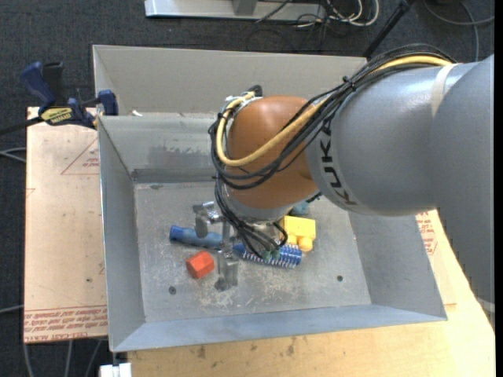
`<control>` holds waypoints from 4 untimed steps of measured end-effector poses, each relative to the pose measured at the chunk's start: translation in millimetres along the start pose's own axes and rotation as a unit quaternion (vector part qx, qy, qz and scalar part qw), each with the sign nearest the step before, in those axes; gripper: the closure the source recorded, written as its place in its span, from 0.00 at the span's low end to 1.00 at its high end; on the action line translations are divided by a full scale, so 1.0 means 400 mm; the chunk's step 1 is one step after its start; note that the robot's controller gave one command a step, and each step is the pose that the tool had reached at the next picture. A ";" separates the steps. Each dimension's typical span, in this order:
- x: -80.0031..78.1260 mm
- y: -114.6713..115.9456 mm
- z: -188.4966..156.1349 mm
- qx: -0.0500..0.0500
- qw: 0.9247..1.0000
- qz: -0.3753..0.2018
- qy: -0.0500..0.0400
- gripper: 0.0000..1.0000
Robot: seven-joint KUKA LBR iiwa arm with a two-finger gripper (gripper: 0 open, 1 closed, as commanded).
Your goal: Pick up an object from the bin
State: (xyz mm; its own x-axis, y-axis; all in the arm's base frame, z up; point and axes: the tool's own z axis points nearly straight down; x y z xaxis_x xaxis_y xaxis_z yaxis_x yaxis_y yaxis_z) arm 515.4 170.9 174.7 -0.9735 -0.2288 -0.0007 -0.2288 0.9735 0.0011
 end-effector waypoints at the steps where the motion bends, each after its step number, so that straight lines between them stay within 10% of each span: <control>1: -0.027 -0.091 0.264 -0.001 0.999 0.052 -0.004 0.00; 2: -0.078 0.053 0.256 -0.001 1.000 0.030 -0.005 0.00; 3: -0.079 0.048 0.253 -0.002 0.999 0.033 -0.006 1.00; 4: -0.084 0.070 -0.023 -0.001 0.999 0.048 -0.005 1.00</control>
Offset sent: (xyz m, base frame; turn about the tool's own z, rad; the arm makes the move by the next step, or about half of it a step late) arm 0.0169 -0.0337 -0.1047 0.1045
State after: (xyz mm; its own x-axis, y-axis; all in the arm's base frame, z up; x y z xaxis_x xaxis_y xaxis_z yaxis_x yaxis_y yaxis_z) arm 541.7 206.0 184.0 -0.9910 -0.1334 -0.0112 -0.1335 0.9910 0.0037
